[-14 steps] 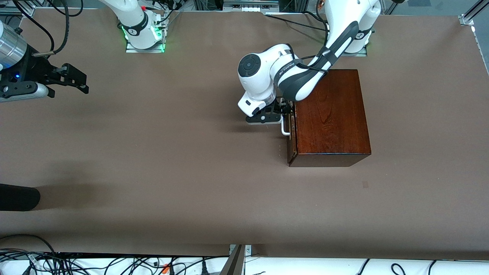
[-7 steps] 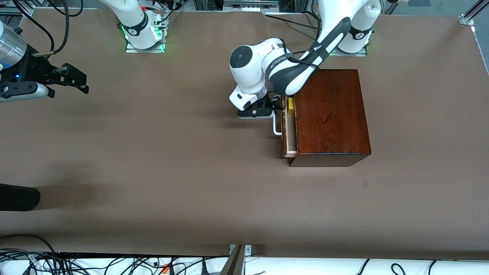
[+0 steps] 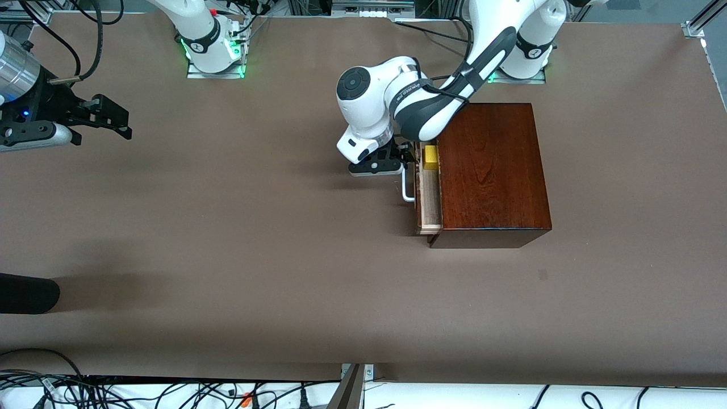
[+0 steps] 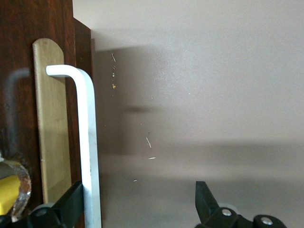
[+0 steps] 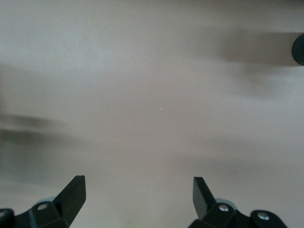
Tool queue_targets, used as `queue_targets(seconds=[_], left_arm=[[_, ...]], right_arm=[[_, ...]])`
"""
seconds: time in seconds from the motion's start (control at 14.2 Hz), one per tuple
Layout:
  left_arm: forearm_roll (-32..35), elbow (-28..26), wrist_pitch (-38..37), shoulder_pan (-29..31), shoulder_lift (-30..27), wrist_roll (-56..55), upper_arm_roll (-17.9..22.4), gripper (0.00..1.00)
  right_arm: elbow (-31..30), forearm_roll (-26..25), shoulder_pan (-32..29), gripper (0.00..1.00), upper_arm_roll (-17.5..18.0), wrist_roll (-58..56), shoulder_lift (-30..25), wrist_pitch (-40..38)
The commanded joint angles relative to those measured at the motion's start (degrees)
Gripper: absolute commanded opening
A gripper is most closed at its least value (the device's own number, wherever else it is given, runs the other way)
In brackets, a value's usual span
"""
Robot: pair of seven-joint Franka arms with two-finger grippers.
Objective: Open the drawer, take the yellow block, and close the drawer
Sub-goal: 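Pull the drawer open with the left gripper, away from the box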
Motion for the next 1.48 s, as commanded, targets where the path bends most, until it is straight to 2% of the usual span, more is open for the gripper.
queue_targets(seconds=[0.0,1.41], left_arm=[[0.36,3.82,0.46,-2.09,3.13,-1.32,-0.36,1.00],[-0.69,14.90,1.51,-7.98,9.55,-3.08,-0.44,1.00]], right_arm=[[0.98,0.38,-0.10,1.00,-0.01,0.69,0.36,-0.65],[0.98,0.38,-0.54,1.00,-0.09,0.87,0.36,-0.39]])
